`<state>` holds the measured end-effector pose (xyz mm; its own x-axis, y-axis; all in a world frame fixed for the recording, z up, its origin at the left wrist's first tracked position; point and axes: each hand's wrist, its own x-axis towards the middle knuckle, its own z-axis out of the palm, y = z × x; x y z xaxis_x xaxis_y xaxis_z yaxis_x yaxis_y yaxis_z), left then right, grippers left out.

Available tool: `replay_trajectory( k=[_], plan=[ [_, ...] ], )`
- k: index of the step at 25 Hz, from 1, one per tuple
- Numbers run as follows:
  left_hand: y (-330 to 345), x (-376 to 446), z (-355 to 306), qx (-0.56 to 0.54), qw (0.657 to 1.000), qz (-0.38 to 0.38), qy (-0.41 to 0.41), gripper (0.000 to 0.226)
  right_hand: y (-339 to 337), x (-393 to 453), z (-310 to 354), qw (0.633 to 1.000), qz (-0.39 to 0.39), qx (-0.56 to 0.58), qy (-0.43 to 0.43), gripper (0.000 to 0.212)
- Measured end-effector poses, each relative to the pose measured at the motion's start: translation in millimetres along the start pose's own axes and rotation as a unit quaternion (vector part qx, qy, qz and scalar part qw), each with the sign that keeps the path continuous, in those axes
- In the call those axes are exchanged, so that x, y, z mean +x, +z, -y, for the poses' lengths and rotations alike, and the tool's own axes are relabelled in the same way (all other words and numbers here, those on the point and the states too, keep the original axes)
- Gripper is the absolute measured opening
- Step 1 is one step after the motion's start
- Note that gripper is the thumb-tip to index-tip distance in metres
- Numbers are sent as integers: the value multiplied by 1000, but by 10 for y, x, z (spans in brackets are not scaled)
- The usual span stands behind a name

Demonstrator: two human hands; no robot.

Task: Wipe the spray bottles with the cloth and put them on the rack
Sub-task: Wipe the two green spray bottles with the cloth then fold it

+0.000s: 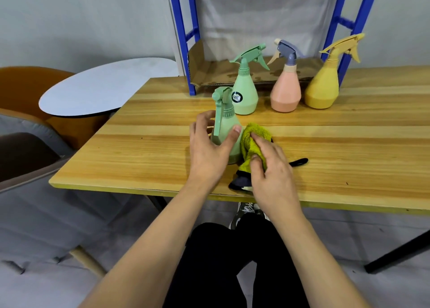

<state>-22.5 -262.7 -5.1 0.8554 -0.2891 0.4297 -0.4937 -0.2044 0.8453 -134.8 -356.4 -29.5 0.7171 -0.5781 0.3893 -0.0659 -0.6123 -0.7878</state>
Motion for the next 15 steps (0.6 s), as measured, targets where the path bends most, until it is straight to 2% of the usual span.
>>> replay_trajectory(
  k=[4, 8, 12, 15],
  plan=[
    [-254, 145, 57, -102, 986, 128, -22, 45, -6, 4, -8, 1000, 7, 8, 10, 48],
    [-340, 201, 110, -62, 976, 209, -10, 43, 33, 27, 173, 999, -19, 32, 31, 46],
    [-286, 174, 117, -41, 980, 192, 30, 37, 102, 206, 461, 998, -13, 33, -44, 50],
    [-305, 223, 156, -20, 985, 164, 43, 40, 148, 99, 344, 1000, 0, 7, -10, 51]
  ],
)
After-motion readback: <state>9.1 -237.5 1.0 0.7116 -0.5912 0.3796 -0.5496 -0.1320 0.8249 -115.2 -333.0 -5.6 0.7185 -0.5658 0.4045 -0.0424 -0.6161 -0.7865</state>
